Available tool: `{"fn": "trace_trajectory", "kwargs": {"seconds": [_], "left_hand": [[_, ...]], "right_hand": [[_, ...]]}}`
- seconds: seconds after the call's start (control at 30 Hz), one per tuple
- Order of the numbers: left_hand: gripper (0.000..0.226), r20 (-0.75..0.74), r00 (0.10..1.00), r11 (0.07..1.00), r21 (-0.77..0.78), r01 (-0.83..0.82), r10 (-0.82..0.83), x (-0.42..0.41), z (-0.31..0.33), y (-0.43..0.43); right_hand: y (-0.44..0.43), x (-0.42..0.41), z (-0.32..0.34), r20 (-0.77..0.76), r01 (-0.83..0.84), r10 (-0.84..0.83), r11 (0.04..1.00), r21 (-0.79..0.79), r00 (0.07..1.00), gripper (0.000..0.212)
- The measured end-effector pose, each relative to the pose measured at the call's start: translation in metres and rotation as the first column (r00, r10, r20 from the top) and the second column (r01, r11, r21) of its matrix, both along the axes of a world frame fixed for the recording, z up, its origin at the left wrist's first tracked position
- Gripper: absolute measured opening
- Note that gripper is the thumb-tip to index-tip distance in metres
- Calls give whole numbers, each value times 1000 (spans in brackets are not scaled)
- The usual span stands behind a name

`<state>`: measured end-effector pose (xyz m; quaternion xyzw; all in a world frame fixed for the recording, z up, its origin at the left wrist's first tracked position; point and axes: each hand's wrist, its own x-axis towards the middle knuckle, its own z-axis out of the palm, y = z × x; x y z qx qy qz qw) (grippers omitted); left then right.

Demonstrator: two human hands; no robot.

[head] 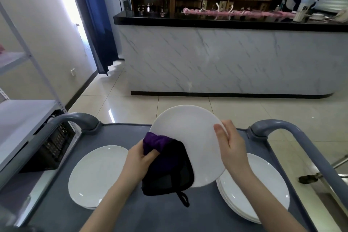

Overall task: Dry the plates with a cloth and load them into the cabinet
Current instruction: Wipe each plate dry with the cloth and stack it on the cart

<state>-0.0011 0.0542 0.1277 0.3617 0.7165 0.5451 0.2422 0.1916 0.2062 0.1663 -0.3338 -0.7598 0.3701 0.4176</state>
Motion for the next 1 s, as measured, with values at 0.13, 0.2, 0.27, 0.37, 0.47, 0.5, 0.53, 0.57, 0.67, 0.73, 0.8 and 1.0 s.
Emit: {"fn": "trace_trajectory", "kwargs": {"seconds": [0.13,0.2,0.27,0.37,0.47,0.5,0.53,0.57,0.67,0.73,0.8,1.0], "left_hand": [[24,-171,981,996,-40,84,-90,-11,13,6],[30,-257,953,987,-52,151,-159,-14,21,10],[30,-345,908,971,-84,223,-238,-15,29,15],[24,-335,917,974,-20,224,-218,-11,32,21],[15,-34,998,989,143,-38,44,-2,25,21],[10,71,989,976,163,-143,133,3,22,20],[6,160,968,960,170,-221,194,8,19,20],[5,251,941,947,170,-273,226,15,16,20],[16,522,826,924,165,-343,214,38,3,22],[22,585,784,927,138,-349,208,46,-5,21],[15,563,797,927,138,-349,216,42,-8,16],[9,39,999,992,126,-8,3,4,10,5]], "right_hand": [[15,3,26,184,-158,134,980,118,974,11],[15,1,30,317,-271,218,953,135,923,16],[10,-4,26,433,-364,269,919,152,860,20],[4,-9,21,394,-358,281,924,137,875,21],[1,-7,21,154,-203,183,971,128,971,23],[-1,-7,19,77,-123,114,986,116,990,19],[-5,-8,16,5,-33,33,995,89,999,17],[-10,-11,11,-61,62,-59,997,36,996,20],[-28,-24,-4,-210,248,-288,949,-196,934,31],[-30,-24,-13,-236,251,-311,934,-252,921,32],[-22,-15,-18,-173,170,-213,958,-232,962,32],[10,1,7,162,-164,167,986,-31,973,21]]}}
